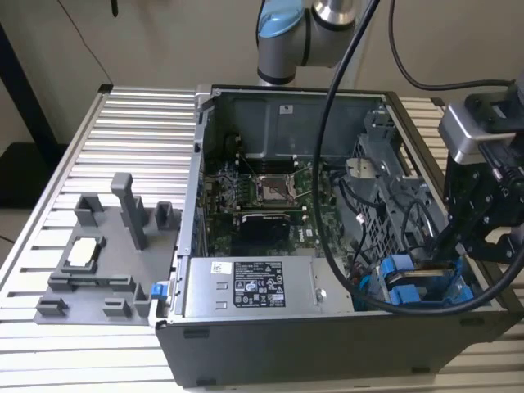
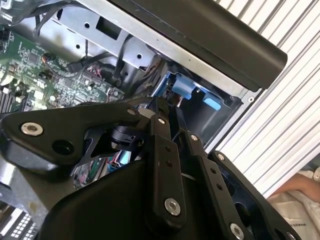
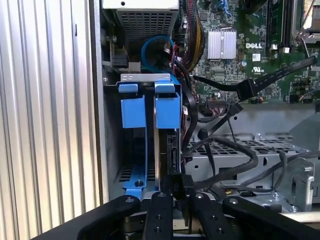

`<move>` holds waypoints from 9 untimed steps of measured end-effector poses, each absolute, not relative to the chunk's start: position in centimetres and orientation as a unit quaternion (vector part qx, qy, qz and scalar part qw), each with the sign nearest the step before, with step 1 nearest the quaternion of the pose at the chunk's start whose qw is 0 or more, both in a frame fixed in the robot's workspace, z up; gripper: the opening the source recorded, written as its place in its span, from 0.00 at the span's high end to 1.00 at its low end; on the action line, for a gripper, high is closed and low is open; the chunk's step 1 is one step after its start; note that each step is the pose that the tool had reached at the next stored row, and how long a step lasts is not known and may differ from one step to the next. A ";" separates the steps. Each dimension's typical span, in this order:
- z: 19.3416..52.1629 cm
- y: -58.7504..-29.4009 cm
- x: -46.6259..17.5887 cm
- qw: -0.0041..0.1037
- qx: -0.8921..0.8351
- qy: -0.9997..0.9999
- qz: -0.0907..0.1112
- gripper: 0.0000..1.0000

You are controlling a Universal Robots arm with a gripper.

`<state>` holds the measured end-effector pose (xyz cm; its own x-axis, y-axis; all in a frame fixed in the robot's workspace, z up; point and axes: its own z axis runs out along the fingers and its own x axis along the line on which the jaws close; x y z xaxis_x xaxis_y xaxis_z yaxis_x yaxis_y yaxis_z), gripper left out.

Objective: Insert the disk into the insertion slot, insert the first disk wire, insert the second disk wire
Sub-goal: 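Insert the first disk wire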

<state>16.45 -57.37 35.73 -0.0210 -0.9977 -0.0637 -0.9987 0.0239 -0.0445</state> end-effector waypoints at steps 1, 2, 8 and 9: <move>35.6 -57.4 16.4 0.039 -0.699 0.714 0.006 0.81; 35.6 -57.4 16.4 0.039 -0.699 0.714 0.007 0.81; 35.4 -57.4 16.4 0.042 -0.699 0.714 0.010 0.81; 35.4 -57.4 16.4 0.042 -0.699 0.714 0.010 0.81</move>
